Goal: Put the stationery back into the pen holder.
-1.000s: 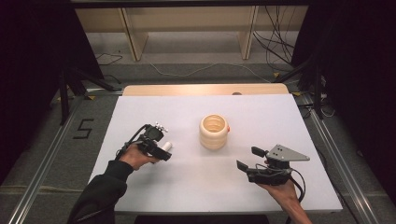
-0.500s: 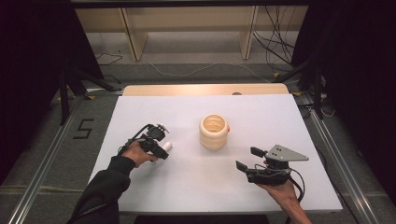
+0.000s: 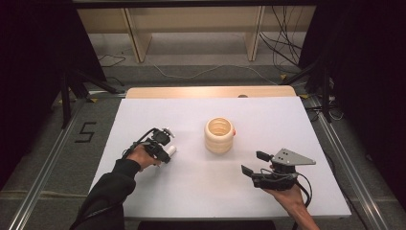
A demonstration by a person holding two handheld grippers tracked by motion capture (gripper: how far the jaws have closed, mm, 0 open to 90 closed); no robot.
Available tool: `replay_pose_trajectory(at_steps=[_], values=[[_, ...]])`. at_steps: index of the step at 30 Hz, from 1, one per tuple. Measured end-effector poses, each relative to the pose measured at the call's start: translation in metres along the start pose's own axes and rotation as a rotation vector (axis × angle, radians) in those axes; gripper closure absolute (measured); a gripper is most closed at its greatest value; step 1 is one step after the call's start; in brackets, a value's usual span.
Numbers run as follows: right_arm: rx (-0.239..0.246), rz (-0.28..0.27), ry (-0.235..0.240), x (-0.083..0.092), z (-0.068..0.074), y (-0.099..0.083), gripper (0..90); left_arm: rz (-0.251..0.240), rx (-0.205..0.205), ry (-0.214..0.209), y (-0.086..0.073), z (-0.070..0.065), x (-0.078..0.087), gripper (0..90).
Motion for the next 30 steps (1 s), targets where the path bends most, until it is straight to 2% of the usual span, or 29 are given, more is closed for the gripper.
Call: replay_pose_trajectory(at_steps=[10,16,23,30], values=[[0.001,0.004,0.004,-0.001,0.001,-0.001,23.7,0.017,0.006,0.011,0.001,-0.001,0.0,69.8],[0.0,0.003,0.004,-0.001,0.0,-0.001,24.0,0.011,0.018,-0.018,0.002,0.0,0.003,70.1],[-0.001,0.002,0.003,0.0,0.0,-0.001,24.1,-0.048,0.022,-0.052,0.005,0.001,0.018,70.1],[-0.003,0.004,0.004,0.0,0.001,-0.001,24.1,-0.167,0.041,-0.115,0.014,-0.005,0.036,70.1]])
Point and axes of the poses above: each handheld gripper's, and its own axes: x roughly backward along the jaws, y roughly out of its top, z roughly to its left, the point moved 7 cm from there along -x, roughly forward along the jaws, and after that the axes turned 14 degrees about x, right-handed, at the moved point
